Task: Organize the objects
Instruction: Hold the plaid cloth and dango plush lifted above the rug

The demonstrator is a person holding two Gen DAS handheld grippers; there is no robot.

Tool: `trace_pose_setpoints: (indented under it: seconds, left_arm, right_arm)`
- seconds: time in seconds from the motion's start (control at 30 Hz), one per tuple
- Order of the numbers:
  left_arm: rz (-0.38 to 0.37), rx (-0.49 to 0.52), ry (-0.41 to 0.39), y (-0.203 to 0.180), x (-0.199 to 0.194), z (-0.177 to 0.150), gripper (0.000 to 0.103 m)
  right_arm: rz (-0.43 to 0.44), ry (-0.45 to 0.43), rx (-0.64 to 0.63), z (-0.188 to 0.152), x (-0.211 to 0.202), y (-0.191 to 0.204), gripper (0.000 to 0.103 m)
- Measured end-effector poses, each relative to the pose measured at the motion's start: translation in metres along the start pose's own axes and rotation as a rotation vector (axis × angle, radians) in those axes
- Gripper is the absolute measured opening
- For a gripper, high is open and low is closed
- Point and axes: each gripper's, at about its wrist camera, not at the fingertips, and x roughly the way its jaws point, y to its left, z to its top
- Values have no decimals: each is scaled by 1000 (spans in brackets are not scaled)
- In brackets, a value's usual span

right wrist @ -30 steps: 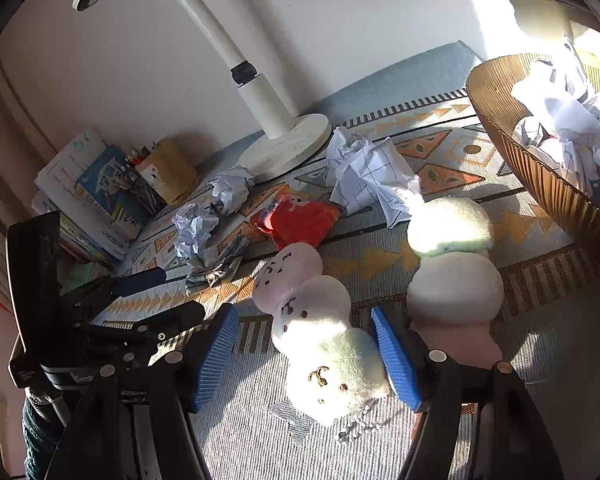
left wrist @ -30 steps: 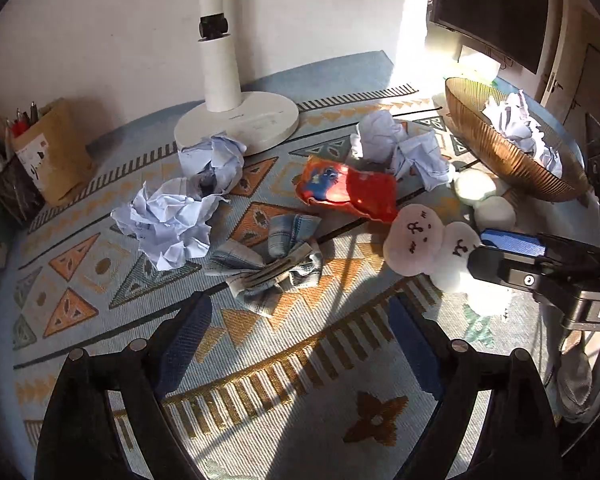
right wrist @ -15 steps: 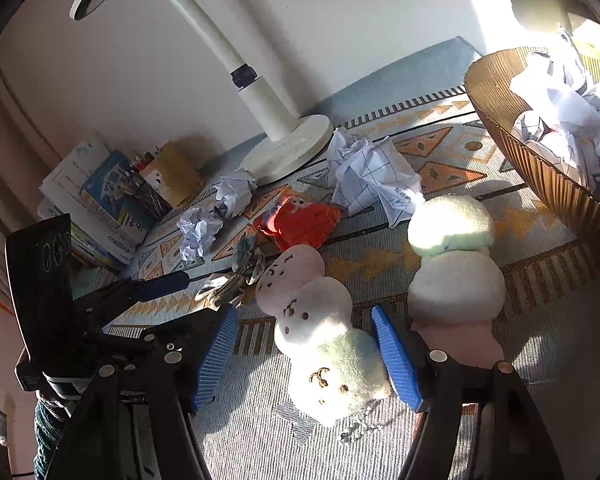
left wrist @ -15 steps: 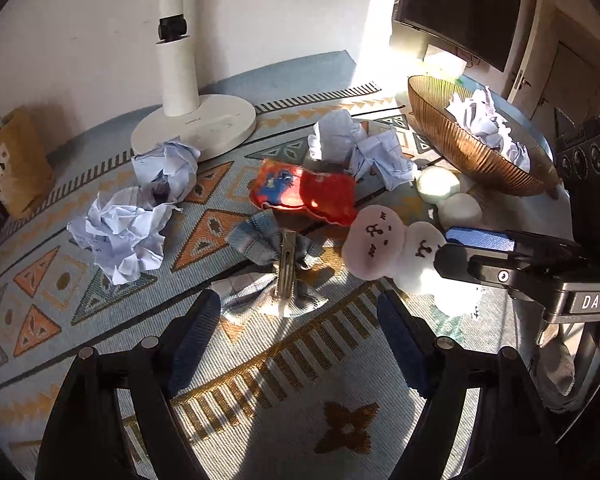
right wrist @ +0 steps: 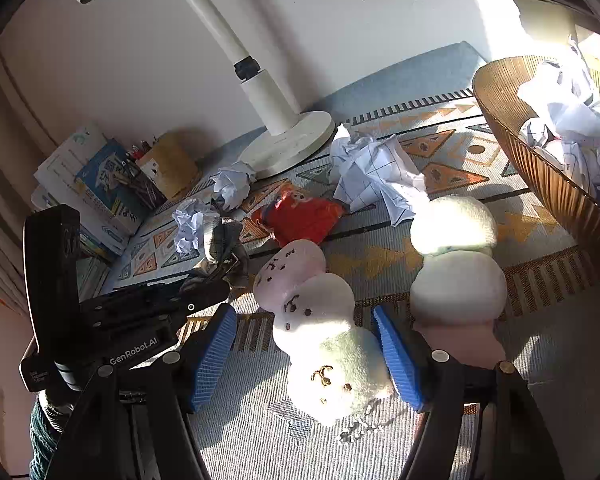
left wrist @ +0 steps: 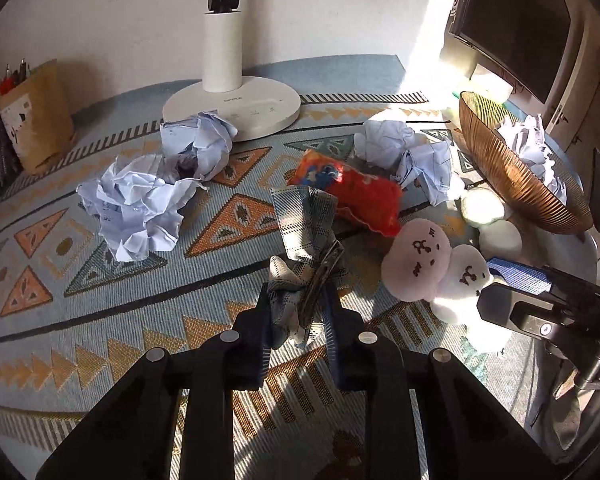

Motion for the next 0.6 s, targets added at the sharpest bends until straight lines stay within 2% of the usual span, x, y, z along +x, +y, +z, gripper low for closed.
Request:
trace_pose_setpoints:
  seconds: [0.07,0.2,0.23,0.27,0.33,0.47,0.57,0.6]
  left_arm:
    - [3,-36,-19,-3,-14,-11,20]
    - [51,-147,-44,-3,-27,-25,20]
    - [68,-165,-65,-5,-29,-27,20]
    - [74,-184,-80,-6,-30,-28,20]
    - [83,-228,-108,-5,-31,-28,20]
    - [89,-304,-159,2,-33,-27,20]
    - [70,-329,-181,5,-32,-28,20]
    - [82,-329,-188,4,-33,-28,20]
  right_arm:
    - [-33,18,-53,-2,5,11,83]
    - [-172,43,-161,-8,16,32,84]
    - [-208,44,-188,-10,18,37,78]
    - [-241,35,-210,-11,18,41,63]
    - [-256,36,-246,-14,18,47,49]
    - [-193,16,-209,-21,-4,55,48]
    - [-222,-2,-230,-30,-2,56,49]
    - [-226,27,-220,-32,6,52,49]
